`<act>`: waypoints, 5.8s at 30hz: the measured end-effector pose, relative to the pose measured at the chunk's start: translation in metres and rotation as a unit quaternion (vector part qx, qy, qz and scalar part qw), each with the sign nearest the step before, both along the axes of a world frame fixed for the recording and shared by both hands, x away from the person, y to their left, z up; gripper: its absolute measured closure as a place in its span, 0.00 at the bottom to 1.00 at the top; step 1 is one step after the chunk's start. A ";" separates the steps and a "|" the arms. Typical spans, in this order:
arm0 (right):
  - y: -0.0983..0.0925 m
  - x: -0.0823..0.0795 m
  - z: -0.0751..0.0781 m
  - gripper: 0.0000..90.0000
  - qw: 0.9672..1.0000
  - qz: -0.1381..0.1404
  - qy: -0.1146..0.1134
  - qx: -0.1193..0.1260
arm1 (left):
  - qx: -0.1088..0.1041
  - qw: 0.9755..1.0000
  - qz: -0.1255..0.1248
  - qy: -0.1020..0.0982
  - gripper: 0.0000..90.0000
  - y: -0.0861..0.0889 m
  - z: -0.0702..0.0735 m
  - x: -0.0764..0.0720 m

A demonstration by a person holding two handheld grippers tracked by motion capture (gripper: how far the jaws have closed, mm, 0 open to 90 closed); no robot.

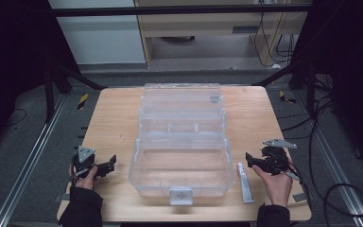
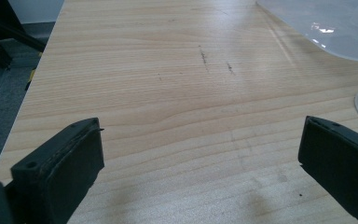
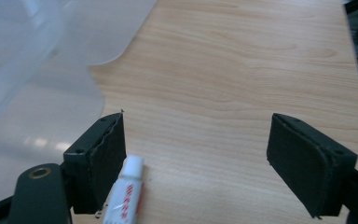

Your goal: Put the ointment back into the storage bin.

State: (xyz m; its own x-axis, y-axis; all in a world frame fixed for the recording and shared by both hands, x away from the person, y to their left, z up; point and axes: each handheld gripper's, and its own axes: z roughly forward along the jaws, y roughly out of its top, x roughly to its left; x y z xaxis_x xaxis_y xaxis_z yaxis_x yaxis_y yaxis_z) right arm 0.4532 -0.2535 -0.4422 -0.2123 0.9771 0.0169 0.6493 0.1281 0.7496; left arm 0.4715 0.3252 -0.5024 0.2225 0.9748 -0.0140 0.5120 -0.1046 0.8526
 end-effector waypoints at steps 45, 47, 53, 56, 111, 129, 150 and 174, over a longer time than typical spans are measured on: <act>0.023 -0.003 0.024 0.44 0.980 0.051 0.191 -0.018 | -0.006 1.000 -0.013 0.009 0.00 0.001 0.000 0.000; 0.026 -0.001 0.021 0.46 0.976 0.055 0.208 -0.026 | -0.007 1.000 -0.014 0.008 0.00 0.001 0.000 0.000; 0.030 0.004 0.016 0.50 0.971 0.057 0.228 -0.033 | -0.006 1.000 -0.016 0.010 0.00 0.001 0.000 0.000; 0.032 0.006 0.013 0.52 0.970 0.060 0.234 -0.039 | -0.007 1.000 -0.016 0.010 0.00 0.001 0.000 0.000; 0.031 0.022 -0.003 0.77 0.957 0.069 0.277 -0.043 | -0.004 1.000 -0.020 0.015 0.01 0.000 0.000 0.000; 0.017 0.012 0.052 0.77 0.981 0.092 0.172 0.009 | -0.008 1.000 -0.020 0.011 0.01 0.001 0.000 -0.001; 0.030 0.014 0.109 0.77 0.979 0.166 0.117 -0.011 | -0.008 1.000 -0.023 0.012 0.01 0.000 0.000 -0.001; 0.104 0.027 0.131 0.77 0.917 0.373 0.132 -0.055 | -0.007 1.000 -0.027 0.013 0.01 0.000 0.000 -0.001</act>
